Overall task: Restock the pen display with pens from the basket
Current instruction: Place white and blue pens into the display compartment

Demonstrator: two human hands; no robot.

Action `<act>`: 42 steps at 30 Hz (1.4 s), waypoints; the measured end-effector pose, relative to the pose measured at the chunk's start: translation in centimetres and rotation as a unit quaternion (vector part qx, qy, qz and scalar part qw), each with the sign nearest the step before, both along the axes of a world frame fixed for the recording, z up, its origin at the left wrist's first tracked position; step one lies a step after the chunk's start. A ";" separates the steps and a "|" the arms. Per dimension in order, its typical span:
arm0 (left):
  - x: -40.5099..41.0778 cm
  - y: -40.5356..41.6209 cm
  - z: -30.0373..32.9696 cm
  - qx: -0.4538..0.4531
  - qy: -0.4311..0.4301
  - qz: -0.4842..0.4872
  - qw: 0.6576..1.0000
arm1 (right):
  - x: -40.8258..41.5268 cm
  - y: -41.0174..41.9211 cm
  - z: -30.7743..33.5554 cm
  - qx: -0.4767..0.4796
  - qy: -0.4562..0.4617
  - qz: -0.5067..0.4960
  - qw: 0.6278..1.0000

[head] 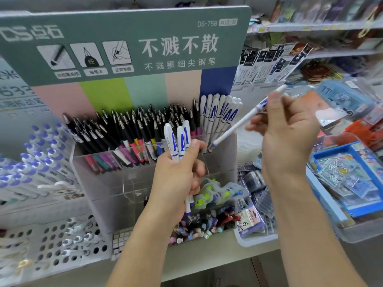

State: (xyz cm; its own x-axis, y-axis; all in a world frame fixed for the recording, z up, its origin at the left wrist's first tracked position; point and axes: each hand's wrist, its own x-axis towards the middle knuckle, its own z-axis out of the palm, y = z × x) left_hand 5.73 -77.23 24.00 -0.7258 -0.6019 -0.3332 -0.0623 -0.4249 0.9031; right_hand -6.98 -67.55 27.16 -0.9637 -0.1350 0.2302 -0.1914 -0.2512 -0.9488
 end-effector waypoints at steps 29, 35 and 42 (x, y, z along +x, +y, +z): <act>0.1 0.1 0.6 0.050 0.044 -0.009 0.998 | -1.0 -1.0 -2.4 0.248 0.161 -0.093 0.951; -0.3 0.6 0.6 0.015 0.037 -0.041 0.998 | 3.0 -0.9 -0.6 0.209 -0.099 0.196 0.953; -0.3 0.9 0.3 -0.053 -0.001 -0.038 0.998 | 3.3 -0.9 -1.4 0.170 -0.144 0.267 0.938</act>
State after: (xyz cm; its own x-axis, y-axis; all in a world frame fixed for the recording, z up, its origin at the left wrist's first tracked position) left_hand 5.47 -76.32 24.33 -0.7707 -0.5763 -0.2718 -0.0921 -0.3213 0.9425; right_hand -3.68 -68.45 25.74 -0.7535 -0.6344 -0.1724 0.1510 0.0882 -0.9846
